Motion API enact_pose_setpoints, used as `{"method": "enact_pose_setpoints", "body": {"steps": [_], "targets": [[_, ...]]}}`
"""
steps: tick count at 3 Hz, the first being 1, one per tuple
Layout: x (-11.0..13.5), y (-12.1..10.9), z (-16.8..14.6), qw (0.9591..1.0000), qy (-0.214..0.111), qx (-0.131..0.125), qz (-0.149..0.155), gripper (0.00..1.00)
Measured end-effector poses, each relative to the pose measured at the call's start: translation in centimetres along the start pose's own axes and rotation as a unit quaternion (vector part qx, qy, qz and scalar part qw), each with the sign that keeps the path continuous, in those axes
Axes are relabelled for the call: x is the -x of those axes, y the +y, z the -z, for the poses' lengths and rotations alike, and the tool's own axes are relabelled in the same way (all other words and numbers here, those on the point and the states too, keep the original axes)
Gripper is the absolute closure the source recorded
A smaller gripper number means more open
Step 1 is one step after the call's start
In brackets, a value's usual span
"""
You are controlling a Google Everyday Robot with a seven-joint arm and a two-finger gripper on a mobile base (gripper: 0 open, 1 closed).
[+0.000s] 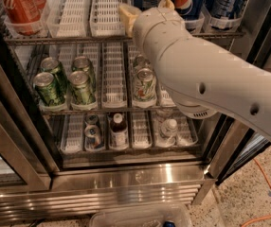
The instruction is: Pick pepsi can from top shelf of fridge
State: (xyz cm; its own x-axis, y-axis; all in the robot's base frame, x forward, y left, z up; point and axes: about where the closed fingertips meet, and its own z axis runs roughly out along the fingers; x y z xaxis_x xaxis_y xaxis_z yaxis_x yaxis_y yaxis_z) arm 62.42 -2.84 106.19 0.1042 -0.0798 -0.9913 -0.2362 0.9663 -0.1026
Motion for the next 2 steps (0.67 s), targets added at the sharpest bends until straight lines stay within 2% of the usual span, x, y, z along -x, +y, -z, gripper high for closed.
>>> {"method": "enact_pose_setpoints", "body": {"steps": [2], "targets": [[0.28,-0.08,-0.02,1.0,0.001,0.0,0.0,0.93]]}}
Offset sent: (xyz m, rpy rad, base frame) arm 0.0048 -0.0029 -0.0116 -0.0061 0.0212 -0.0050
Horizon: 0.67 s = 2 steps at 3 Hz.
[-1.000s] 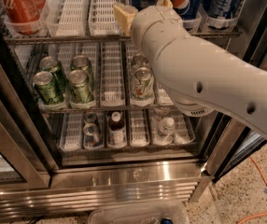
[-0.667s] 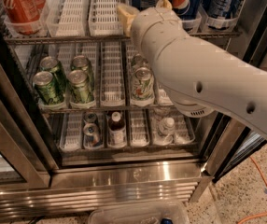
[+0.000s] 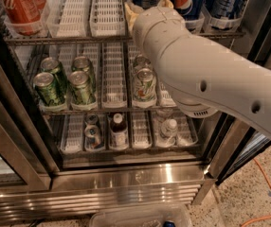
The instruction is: Pick pepsi can from top shelf of fridge
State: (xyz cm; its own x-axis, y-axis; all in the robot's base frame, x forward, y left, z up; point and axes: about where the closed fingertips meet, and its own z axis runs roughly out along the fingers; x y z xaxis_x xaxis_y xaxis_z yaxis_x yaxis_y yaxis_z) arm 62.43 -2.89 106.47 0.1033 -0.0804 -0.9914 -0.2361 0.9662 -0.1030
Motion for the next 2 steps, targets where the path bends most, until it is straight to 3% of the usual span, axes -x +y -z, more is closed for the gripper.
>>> {"method": "enact_pose_setpoints", "body": {"steps": [1,2], "targets": [[-0.12,0.08,0.03,1.0,0.001,0.001,0.002,1.0],[0.79,0.77,0.28,0.9997,-0.011,0.014,0.019,1.0]]}}
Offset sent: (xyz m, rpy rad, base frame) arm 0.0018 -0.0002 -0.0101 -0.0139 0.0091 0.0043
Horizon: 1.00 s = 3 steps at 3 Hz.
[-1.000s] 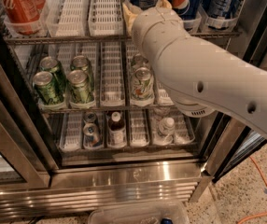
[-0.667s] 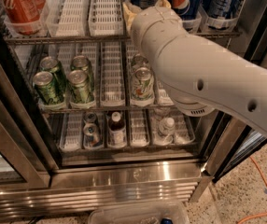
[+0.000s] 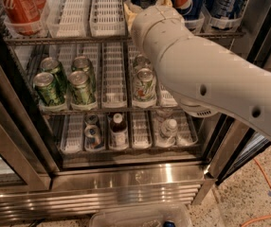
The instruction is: Pick pepsi can from top shelf of fridge
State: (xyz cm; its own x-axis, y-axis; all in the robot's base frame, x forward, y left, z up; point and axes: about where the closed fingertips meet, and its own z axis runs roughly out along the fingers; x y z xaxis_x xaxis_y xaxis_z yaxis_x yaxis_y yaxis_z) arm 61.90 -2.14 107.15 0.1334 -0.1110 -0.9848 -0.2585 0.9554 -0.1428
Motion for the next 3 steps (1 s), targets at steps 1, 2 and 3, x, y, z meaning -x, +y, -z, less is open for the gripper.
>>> {"method": "enact_pose_setpoints", "body": {"steps": [1,2,3], "targets": [[2.5,-0.5,0.5,0.9995,-0.027,0.004,0.016,1.0],[2.7,-0.7,0.5,0.9994,-0.029,0.003,0.018,1.0],[3.8,-1.3,0.6,0.9988,-0.04,-0.003,0.028,1.0]]}}
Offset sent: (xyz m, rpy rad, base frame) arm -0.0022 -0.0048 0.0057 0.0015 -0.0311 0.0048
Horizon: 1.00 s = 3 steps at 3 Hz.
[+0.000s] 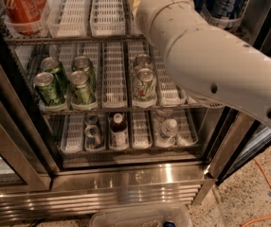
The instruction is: Pick pepsi can from top shelf of fridge
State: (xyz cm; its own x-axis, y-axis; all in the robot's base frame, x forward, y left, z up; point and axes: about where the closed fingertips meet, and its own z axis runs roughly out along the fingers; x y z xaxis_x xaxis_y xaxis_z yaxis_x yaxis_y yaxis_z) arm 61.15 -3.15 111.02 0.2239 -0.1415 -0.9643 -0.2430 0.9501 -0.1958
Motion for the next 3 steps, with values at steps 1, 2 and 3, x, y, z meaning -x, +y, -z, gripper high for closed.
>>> {"method": "enact_pose_setpoints", "body": {"steps": [1,2,3], "targets": [[0.4,0.0,0.2,1.0,-0.004,0.001,0.002,1.0],[0.3,0.6,1.3,1.0,0.005,0.008,-0.001,1.0],[0.1,0.9,2.5,0.9998,0.014,0.012,0.0,1.0]]}}
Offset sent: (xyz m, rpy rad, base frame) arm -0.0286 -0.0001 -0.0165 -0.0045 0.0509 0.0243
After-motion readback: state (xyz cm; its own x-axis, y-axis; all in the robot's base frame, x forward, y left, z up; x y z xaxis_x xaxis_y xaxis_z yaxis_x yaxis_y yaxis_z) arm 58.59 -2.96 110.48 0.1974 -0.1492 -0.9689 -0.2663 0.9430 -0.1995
